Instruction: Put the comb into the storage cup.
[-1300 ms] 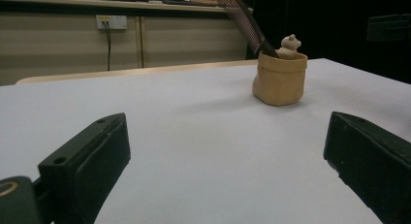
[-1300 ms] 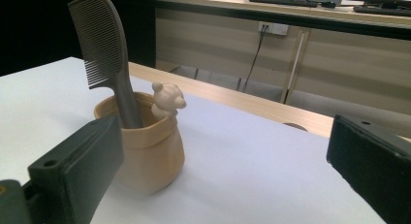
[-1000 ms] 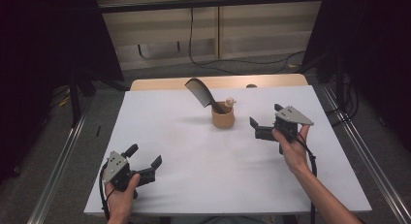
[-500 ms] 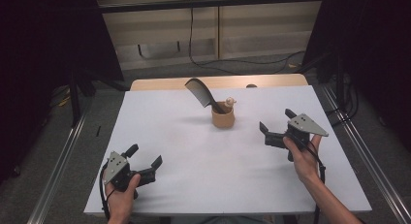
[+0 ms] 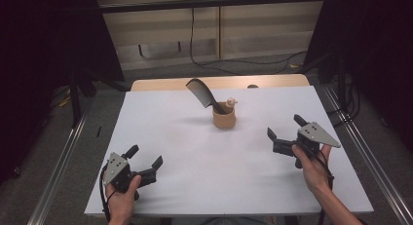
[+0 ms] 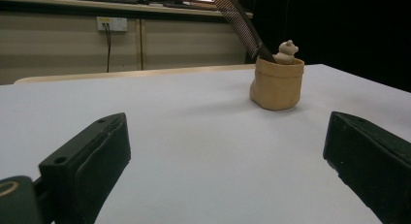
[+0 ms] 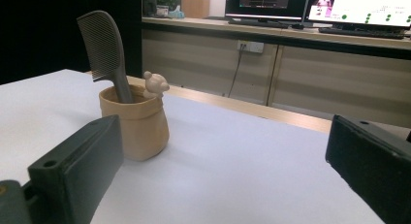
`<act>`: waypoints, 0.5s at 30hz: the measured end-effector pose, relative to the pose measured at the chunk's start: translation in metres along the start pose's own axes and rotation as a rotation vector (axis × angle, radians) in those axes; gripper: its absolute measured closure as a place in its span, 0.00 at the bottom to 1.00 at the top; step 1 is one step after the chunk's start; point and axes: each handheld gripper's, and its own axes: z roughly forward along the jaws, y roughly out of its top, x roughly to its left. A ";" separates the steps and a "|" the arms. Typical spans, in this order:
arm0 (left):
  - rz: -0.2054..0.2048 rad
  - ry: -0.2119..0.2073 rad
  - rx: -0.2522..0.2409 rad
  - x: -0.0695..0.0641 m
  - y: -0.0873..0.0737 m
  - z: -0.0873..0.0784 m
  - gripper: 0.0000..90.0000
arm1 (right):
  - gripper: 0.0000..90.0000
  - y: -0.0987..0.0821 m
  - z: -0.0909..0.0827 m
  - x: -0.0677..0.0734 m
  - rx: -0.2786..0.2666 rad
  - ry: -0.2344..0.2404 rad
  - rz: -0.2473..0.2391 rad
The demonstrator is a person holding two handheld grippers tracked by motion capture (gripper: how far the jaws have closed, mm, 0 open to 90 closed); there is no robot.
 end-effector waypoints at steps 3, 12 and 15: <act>0.000 0.004 0.001 0.000 0.000 0.000 0.04 | 0.00 -0.003 -0.005 0.000 0.001 -0.003 0.002; -0.014 0.000 -0.008 0.000 0.000 -0.001 0.03 | 0.00 -0.008 -0.017 0.000 0.010 -0.037 0.008; -0.019 -0.005 -0.011 0.000 0.000 -0.001 0.03 | 0.00 -0.010 -0.023 0.000 0.013 -0.042 0.012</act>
